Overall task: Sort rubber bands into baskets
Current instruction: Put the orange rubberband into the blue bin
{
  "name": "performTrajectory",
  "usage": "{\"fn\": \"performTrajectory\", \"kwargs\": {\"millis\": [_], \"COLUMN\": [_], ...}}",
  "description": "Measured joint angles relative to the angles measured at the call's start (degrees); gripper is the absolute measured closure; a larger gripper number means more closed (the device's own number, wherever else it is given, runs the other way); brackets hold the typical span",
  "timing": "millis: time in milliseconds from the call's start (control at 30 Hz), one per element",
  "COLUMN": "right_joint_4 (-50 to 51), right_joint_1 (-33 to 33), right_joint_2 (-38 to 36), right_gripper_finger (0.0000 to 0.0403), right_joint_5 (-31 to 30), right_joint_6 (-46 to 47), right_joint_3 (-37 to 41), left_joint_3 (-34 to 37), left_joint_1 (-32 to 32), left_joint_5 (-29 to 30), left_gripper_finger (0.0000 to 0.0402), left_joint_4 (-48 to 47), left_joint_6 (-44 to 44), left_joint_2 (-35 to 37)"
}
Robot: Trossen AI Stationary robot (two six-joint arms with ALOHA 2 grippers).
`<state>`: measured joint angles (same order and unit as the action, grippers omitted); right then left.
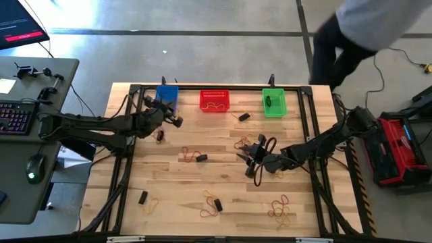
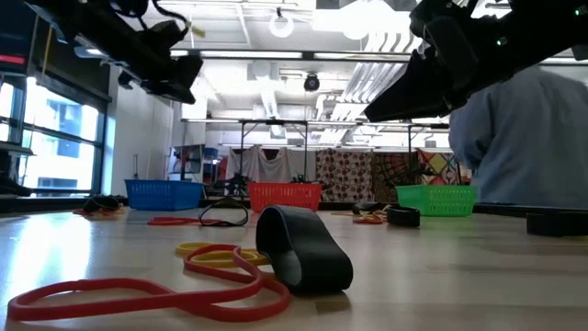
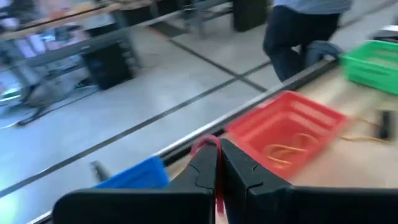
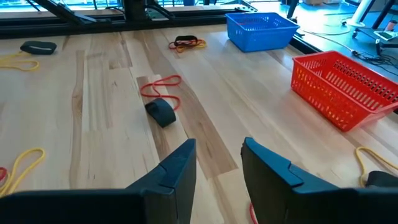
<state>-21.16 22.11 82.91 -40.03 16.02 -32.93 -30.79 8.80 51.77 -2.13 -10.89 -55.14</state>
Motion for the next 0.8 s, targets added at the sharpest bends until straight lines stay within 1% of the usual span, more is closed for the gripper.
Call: {"fn": "performTrajectory", "kwargs": {"millis": [200, 367, 467, 600, 800], "right_joint_4": [-0.14, -0.43, -0.51, -0.51, -0.53], "right_joint_1": [0.0, 0.0, 0.0, 0.0, 0.0], "right_joint_2": [0.0, 0.0, 0.0, 0.0, 0.0], "right_gripper_finger": [0.0286, 0.0286, 0.0286, 0.0286, 0.0286], "right_joint_5": [-0.02, -0.02, -0.02, -0.02, -0.04], "right_joint_6": [-1.27, -1.08, -1.08, -1.1, -1.36], "right_joint_3": [0.0, 0.0, 0.0, 0.0, 0.0], "left_joint_3": [0.0, 0.0, 0.0, 0.0, 0.0], "left_joint_1": [6.39, 14.17, 19.2, 25.28, 33.67], "left_joint_5": [0.52, -2.79, -6.37, -12.72, -26.06], "left_gripper_finger": [0.0401, 0.0401, 0.0401, 0.0401, 0.0401], "left_joint_4": [-2.05, -4.42, -6.77, -7.16, -3.9], "left_joint_6": [0.45, 0.48, 0.04, 0.02, 0.61], "left_joint_2": [0.09, 0.09, 0.09, -0.11, -3.12]}}
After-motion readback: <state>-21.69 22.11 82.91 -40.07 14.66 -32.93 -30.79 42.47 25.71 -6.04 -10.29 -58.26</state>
